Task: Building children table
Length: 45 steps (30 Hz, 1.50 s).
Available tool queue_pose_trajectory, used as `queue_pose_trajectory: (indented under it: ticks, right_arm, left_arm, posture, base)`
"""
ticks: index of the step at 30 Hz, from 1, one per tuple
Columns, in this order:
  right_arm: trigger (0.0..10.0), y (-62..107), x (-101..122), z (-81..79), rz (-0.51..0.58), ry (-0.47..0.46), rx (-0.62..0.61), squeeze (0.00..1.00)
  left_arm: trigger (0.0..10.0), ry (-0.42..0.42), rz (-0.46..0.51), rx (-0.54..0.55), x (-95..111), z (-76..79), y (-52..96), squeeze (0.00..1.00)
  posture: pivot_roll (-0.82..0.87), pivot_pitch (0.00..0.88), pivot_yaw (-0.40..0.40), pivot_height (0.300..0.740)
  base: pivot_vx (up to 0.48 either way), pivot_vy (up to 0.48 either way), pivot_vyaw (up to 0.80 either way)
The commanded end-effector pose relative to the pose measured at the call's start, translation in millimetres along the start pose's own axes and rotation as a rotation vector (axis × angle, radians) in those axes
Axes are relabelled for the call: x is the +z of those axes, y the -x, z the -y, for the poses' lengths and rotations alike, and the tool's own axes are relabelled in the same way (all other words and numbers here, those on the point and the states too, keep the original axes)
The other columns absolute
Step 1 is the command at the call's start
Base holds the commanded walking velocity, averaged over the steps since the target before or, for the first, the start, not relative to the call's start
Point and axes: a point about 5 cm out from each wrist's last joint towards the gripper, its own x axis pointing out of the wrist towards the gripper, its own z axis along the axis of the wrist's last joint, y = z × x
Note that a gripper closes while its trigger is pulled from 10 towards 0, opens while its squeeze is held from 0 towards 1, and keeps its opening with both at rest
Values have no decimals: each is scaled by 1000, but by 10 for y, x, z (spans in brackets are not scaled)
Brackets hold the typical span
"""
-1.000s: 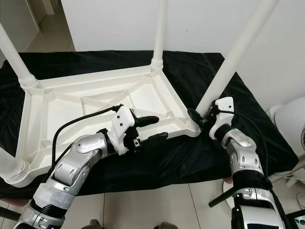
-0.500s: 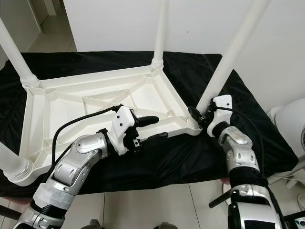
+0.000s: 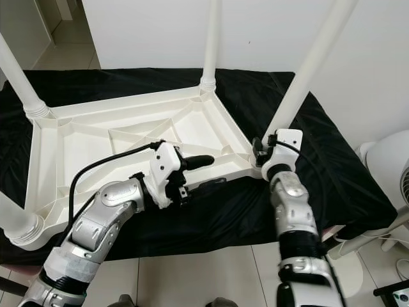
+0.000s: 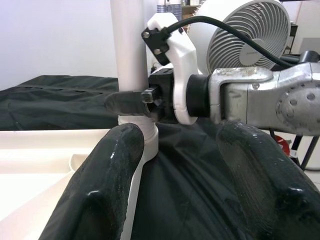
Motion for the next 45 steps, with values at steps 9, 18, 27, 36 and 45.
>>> queue_pose_trajectory:
  ticks: [9, 18, 27, 36, 45]
  right_arm:
    - [10000, 257, -174, -296, -67, -85, -343, 0]
    - [10000, 276, -120, -283, -53, -72, -355, 0]
    - [10000, 286, -21, -289, 42, -78, -218, 1000]
    - [10000, 245, 36, 37, 60, 51, 63, 0]
    - [10000, 139, 93, 217, 55, 243, 341, 0]
  left_arm:
    - [10000, -7, -9, 27, -5, 16, -12, 0]
    - [10000, -10, -10, 21, -7, 15, -16, 0]
    - [10000, -13, -13, 24, -8, 12, -9, 0]
    - [10000, -12, -10, 24, -2, 8, -25, 0]
    - [10000, -15, -4, 21, 17, -9, -57, 0]
  posture:
    - [12, 0, -40, 740]
    - [9, 0, -40, 740]
    - [13, 0, -42, 740]
    - [1, 0, -34, 740]
    - [-1, 0, -20, 740]
  base:
    - [0, 0, 0]
    - [0, 0, 0]
    - [0, 0, 0]
    - [0, 0, 0]
    - [0, 0, 0]
